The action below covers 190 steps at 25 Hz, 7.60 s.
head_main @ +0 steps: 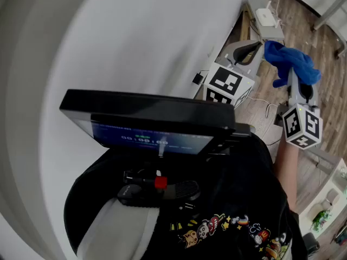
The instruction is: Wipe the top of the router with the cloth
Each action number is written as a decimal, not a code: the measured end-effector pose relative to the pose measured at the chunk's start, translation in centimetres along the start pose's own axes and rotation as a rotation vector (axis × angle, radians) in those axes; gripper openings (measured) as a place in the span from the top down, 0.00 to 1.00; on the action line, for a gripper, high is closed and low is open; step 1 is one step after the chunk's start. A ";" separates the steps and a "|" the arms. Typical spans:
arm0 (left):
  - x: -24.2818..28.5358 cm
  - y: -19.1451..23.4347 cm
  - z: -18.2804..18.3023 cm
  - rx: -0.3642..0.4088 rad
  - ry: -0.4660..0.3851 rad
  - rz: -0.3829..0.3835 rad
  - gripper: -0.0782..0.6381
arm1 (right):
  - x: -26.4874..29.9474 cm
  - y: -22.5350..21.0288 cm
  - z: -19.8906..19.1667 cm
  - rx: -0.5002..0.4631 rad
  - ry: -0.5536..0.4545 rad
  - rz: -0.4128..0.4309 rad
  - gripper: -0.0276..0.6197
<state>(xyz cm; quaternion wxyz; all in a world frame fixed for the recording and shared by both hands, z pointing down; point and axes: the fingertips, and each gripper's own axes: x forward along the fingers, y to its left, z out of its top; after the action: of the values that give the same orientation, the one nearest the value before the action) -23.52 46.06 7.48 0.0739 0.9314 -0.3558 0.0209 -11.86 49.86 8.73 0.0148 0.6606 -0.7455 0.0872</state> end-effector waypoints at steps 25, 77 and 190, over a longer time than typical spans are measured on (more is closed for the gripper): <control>5.4 3.6 -4.0 0.015 0.055 -0.036 0.89 | 4.3 -5.4 -4.7 0.055 0.042 -0.032 0.77; 48.9 36.9 -11.1 -0.043 0.286 0.273 0.89 | 57.5 -28.5 -17.6 0.008 0.430 0.219 0.77; 61.7 37.5 -46.6 -0.242 0.589 0.260 0.89 | 62.5 -35.0 -52.8 0.033 0.839 -0.037 0.78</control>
<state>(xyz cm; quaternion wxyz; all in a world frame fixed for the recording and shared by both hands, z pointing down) -1.90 -15.13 63.83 0.2803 0.8168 -0.4346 0.2557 9.91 -7.53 73.12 0.3082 0.5810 -0.6615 0.3603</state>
